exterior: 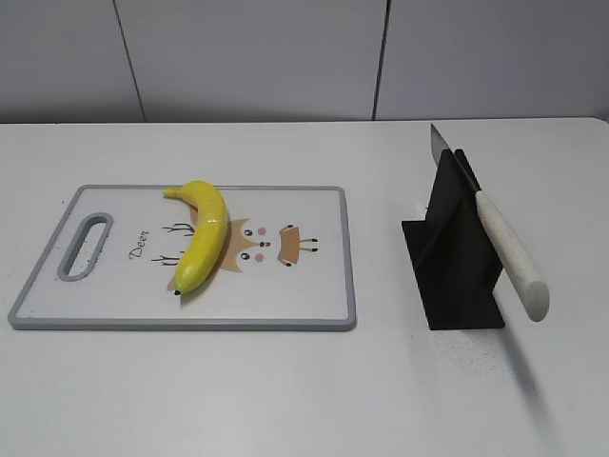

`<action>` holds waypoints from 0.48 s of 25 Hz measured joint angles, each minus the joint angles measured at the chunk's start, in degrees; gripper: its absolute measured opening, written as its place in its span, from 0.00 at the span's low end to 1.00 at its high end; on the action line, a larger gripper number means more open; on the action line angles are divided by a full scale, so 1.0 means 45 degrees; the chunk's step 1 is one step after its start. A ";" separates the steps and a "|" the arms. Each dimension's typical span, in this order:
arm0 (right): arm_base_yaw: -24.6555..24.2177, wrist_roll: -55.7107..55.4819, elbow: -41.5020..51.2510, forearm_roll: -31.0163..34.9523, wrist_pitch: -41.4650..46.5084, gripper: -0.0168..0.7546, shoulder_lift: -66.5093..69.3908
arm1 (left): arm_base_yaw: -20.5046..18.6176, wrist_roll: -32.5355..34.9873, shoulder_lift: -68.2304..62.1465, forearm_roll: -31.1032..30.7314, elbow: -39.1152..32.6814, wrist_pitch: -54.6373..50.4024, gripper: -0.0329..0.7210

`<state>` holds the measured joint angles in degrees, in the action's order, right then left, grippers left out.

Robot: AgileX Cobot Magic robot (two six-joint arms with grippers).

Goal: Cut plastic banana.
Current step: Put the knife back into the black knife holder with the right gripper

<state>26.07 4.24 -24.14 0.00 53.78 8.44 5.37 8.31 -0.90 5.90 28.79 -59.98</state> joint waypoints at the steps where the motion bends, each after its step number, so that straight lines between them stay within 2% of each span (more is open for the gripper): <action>1: 0.0000 0.0000 0.0000 0.0000 0.0000 0.79 0.0000 | 0.0000 0.0017 0.0000 0.0000 0.0000 0.0027 0.79; 5: 0.0000 0.0003 0.0000 0.0000 0.0000 0.79 -0.0085 | 0.0000 0.0017 0.0000 0.0000 0.0000 0.0040 0.79; 12: -0.0023 0.0003 0.0000 0.0125 0.0015 0.79 -0.1922 | 0.0000 0.0036 0.0000 0.0025 -0.0015 0.0100 0.79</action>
<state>25.97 4.25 -24.14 0.56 53.85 -0.21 5.37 8.47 -0.90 6.02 28.72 -59.53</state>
